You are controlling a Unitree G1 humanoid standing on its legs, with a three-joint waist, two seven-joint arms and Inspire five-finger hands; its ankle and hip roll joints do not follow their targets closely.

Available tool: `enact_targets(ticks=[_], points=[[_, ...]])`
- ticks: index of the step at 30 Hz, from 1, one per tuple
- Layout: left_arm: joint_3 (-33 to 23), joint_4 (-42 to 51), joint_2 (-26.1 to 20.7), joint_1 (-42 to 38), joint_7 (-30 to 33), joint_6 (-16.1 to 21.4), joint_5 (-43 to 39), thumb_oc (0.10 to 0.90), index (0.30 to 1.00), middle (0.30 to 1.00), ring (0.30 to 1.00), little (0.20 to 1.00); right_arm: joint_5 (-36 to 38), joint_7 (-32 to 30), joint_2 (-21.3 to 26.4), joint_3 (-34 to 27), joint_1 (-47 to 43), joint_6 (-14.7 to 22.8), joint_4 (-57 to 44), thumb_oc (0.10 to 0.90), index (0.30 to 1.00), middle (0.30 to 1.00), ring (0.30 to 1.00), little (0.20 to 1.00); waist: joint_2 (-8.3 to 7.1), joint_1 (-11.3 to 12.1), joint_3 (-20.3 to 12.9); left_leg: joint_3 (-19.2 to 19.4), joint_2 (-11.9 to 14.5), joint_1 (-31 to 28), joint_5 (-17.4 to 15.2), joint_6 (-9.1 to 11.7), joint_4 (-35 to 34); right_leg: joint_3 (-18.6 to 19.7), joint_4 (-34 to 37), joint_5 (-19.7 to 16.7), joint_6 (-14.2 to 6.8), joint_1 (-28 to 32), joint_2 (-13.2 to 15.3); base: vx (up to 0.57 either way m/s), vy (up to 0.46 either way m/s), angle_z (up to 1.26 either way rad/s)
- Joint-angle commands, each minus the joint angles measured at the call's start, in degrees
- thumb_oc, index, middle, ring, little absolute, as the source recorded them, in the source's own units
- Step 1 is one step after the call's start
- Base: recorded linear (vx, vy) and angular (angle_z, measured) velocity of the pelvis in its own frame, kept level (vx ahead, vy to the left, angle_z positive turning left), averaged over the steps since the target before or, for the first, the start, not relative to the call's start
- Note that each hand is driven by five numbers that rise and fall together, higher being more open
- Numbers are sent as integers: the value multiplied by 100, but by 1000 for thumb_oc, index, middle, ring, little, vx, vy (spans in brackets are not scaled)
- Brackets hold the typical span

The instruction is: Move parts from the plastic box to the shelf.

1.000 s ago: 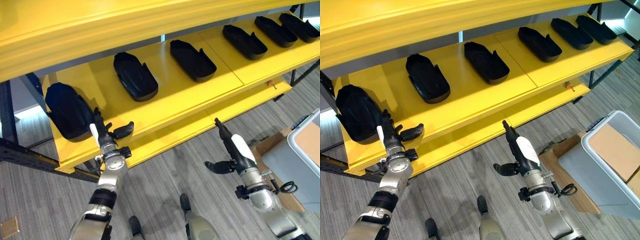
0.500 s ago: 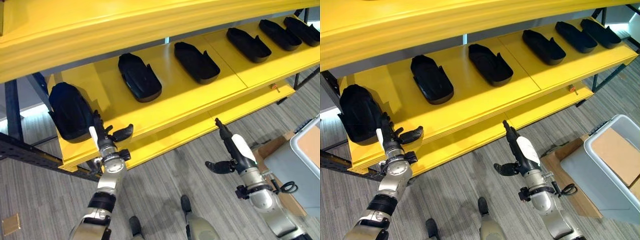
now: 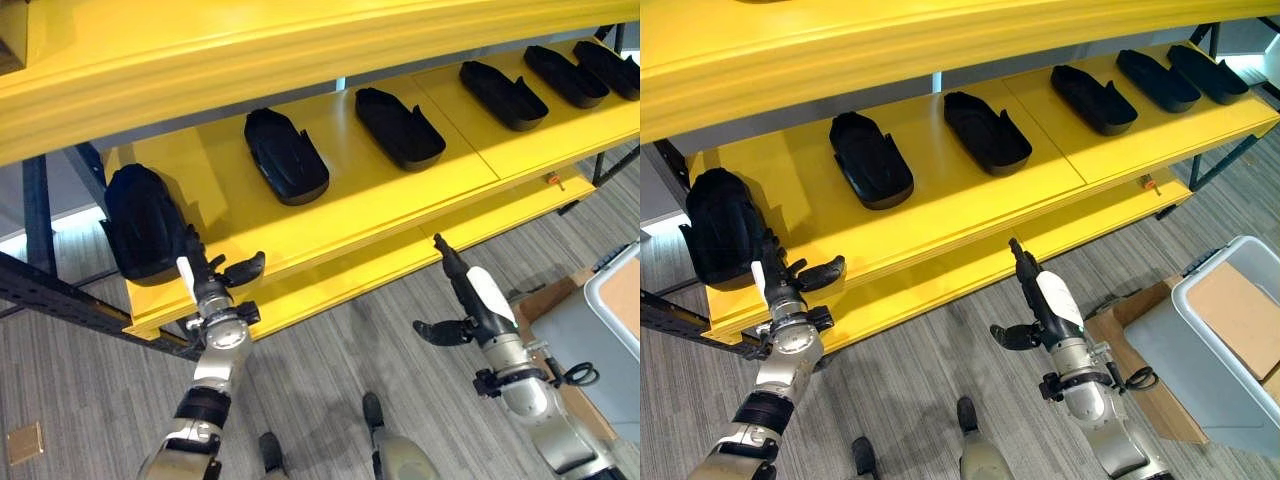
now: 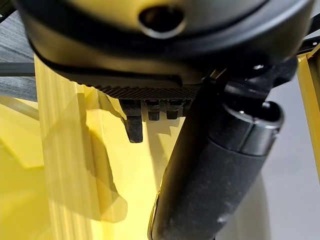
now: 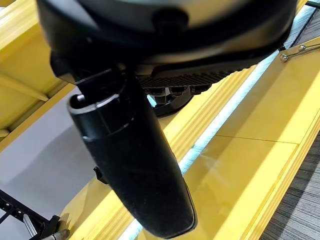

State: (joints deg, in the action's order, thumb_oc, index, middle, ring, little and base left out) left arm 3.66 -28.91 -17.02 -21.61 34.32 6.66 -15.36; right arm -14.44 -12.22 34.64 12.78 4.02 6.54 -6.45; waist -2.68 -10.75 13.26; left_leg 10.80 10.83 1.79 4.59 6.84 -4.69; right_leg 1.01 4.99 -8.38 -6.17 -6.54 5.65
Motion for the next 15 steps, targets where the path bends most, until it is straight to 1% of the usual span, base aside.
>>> enact_targets(ticks=[1, 7, 10, 12, 13, 15], points=[[-287, 60, -373, -408, 47, 359, 204, 900, 1000, 1000, 1000, 1000, 50, -256, 165, -481, -296, 340, -484, 900, 1000, 1000, 1000, 1000, -252, 111, -280, 242, 325, -516, -139, 180, -31, -202, -160, 373, -378, 403, 465, 0, 0, 0], [-226, 283, -355, -424, -7, 428, 138, 900, 1000, 1000, 1000, 1000, 44, -310, 157, -542, -322, 308, -457, 900, 1000, 1000, 1000, 1000, -244, 111, -288, 244, 318, -527, -142, 176, -31, -199, -165, 381, -377, 416, 468, 0, 0, 0], [-167, 634, -332, -459, -55, 541, 28, 900, 1000, 1000, 1000, 1000, 38, -342, 150, -596, -348, 285, -447, 900, 1000, 1000, 1000, 1000, -238, 111, -296, 229, 316, -535, -157, 167, -31, -206, -159, 380, -373, 430, 467, 0, 0, 0], [-151, 733, -334, -481, -55, 553, 12, 900, 1000, 1000, 1000, 1000, 40, -350, 149, -603, -360, 279, -446, 900, 1000, 1000, 1000, 1000, -234, 111, -300, 226, 317, -537, -158, 167, -31, -206, -157, 379, -375, 434, 465, 0, 0, 0], [-69, 1025, -313, -587, -104, 642, -72, 900, 1000, 1000, 1000, 1000, 43, -365, 153, -621, -387, 268, -448, 900, 1000, 1000, 1000, 1000, -223, 101, -321, 217, 312, -539, -164, 164, -31, -203, -159, 386, -377, 440, 464, 0, 0, 0], [1, 1252, -307, -707, -143, 689, -122, 900, 1000, 1000, 1000, 1000, 52, -386, 146, -640, -420, 254, -431, 900, 1000, 1000, 1000, 1000, -214, 103, -333, 208, 307, -541, -171, 161, -31, -207, -157, 387, -378, 448, 463, 0, 0, 0]])
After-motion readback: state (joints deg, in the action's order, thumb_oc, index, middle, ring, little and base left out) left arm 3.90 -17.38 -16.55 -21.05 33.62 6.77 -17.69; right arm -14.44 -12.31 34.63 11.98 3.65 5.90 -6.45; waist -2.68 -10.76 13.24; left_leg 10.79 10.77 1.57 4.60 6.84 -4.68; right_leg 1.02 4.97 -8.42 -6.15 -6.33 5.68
